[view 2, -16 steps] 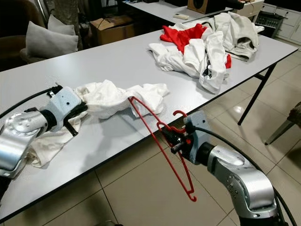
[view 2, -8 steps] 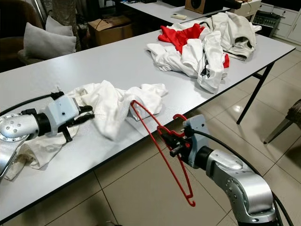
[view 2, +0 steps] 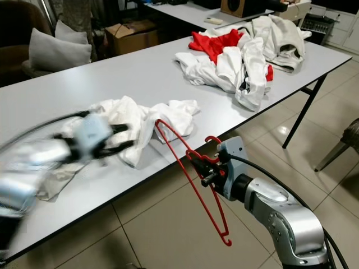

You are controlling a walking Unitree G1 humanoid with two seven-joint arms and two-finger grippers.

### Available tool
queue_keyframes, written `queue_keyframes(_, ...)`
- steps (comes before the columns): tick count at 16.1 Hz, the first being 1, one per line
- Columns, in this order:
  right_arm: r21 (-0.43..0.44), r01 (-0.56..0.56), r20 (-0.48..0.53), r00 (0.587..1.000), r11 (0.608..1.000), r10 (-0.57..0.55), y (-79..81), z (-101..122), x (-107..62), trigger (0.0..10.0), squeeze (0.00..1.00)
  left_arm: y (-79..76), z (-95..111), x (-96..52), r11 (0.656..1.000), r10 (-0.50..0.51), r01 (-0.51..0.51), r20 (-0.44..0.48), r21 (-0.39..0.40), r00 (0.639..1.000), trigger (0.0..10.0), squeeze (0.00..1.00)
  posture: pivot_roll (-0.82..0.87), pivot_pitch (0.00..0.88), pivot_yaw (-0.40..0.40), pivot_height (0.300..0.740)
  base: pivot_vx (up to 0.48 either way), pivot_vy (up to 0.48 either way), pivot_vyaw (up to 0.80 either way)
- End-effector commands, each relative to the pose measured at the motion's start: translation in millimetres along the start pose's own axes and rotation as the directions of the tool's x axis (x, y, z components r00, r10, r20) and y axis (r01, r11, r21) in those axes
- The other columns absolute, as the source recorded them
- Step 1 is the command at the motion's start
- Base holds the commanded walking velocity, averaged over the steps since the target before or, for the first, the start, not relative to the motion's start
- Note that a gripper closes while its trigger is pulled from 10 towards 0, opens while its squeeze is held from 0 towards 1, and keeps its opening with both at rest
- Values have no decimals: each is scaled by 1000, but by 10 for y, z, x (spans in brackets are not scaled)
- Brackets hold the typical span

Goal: Hang hanger

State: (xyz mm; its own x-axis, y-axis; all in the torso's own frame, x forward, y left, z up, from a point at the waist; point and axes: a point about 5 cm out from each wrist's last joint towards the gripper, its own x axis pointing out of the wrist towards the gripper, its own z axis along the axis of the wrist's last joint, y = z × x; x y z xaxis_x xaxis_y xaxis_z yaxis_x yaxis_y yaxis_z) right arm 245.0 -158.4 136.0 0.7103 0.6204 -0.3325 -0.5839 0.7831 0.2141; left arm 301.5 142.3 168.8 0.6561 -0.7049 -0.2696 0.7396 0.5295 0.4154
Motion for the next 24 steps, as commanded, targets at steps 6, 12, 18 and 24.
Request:
queue_keyframes(6, -6, 0, 29, 1000, 1000, 0, 31, 33, -43, 10000, 0, -76, -256, 246, 983, 170, -179, -167, -36, 971, 10000, 0, -196, 0, 67, 740, 0, 0, 0)
queue_keyframes(12, 18, -6, 39, 999, 1000, 5, 42, -9, -51, 10000, 0, -194, -274, 374, 947, 222, -244, -123, -208, 967, 10000, 0, -200, 0, 67, 740, 0, 0, 0)
queue_keyframes(18, 17, -16, 45, 999, 1000, 15, 55, 5, -47, 10000, 0, -125, -397, 384, 941, 263, -293, -184, -168, 947, 1255, 0, -204, 0, 68, 740, 0, 0, 0)
queue_keyframes(24, 14, -16, 44, 999, 1000, 15, 54, 7, -60, 10000, 0, -111, -418, 386, 945, 251, -281, -180, -165, 951, 0, 0, -204, 0, 68, 740, 0, 0, 0)
